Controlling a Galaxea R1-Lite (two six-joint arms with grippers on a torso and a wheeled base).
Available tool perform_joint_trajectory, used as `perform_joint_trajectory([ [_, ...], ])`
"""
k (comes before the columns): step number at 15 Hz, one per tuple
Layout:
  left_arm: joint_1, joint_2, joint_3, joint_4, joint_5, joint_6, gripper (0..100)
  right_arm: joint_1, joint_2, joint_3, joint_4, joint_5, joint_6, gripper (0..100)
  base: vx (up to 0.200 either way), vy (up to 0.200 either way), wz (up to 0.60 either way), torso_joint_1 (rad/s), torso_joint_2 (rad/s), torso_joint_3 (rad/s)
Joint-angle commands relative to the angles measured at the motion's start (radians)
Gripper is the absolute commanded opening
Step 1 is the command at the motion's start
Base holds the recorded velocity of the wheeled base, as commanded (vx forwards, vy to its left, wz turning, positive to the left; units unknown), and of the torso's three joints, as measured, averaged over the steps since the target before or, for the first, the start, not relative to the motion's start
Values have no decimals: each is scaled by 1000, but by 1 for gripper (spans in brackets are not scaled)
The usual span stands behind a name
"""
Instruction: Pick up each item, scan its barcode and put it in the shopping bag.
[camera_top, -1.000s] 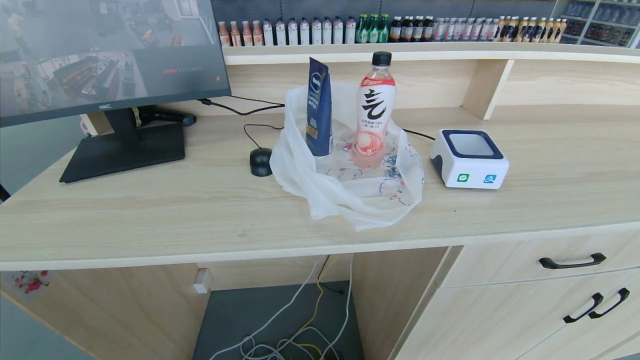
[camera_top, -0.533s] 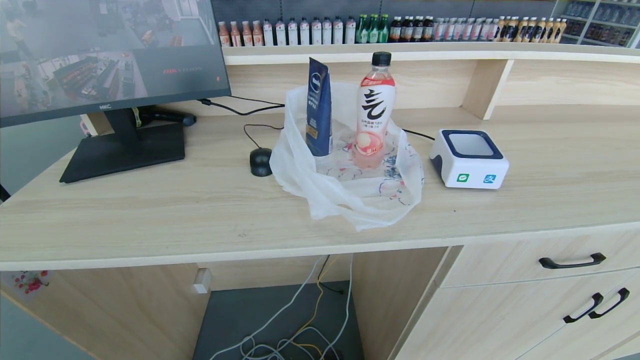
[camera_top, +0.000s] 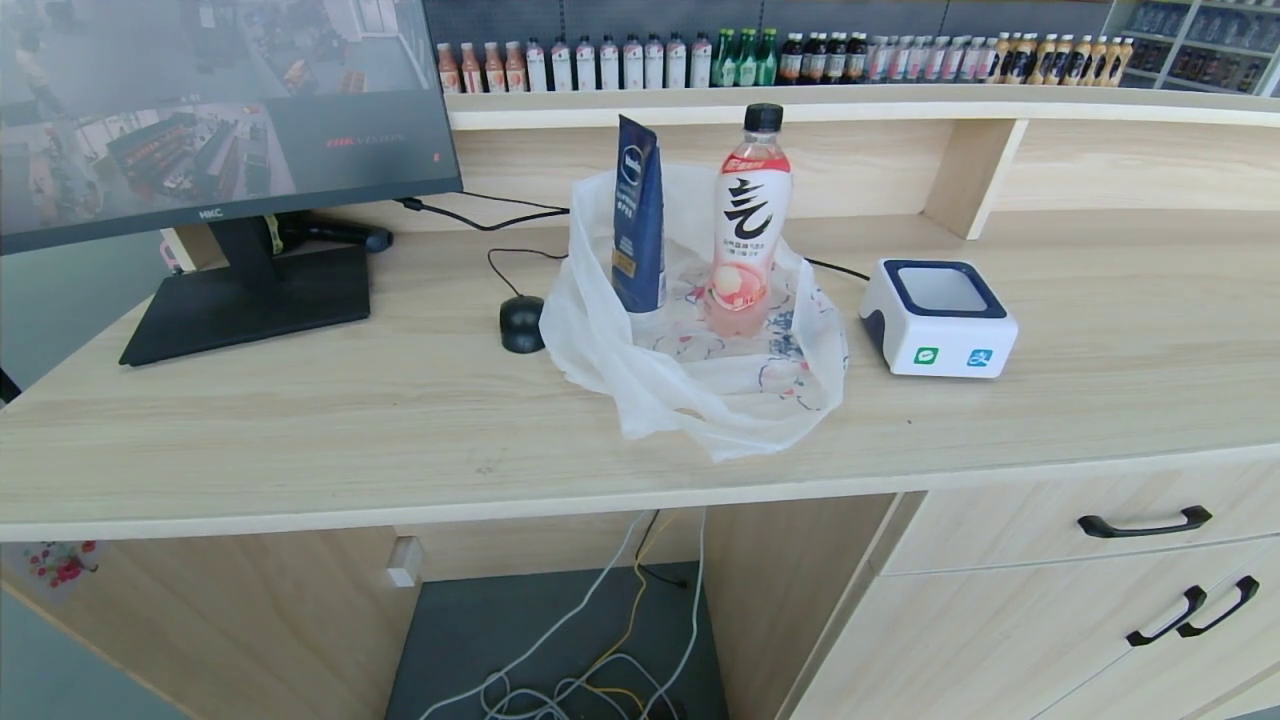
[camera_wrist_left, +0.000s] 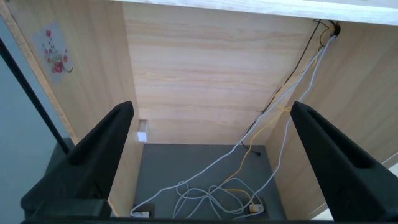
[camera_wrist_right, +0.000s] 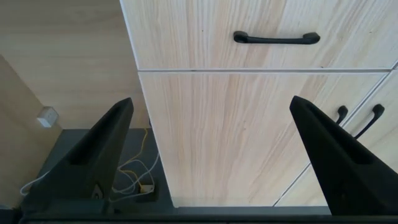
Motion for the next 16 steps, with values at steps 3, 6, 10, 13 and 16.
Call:
perform_joint_trajectory([
  [3, 0, 0, 0, 0, 1, 0, 100, 0, 2, 0, 0, 0, -1, 100, 0, 0, 0, 0, 0, 0],
  [6, 0, 0, 0, 0, 1, 2, 100, 0, 2, 0, 0, 0, -1, 100, 0, 0, 0, 0, 0, 0],
  [10, 0, 0, 0, 0, 1, -1, 100, 0, 2, 0, 0, 0, -2, 100, -100, 0, 0, -6, 2, 2],
  [13, 0, 0, 0, 0, 1, -1, 100, 0, 2, 0, 0, 0, -2, 100, -67, 0, 0, 6, 4, -2],
  [16, 0, 0, 0, 0, 1, -1, 100, 2, 2, 0, 0, 0, -1, 100, 0, 0, 0, 0, 0, 0],
])
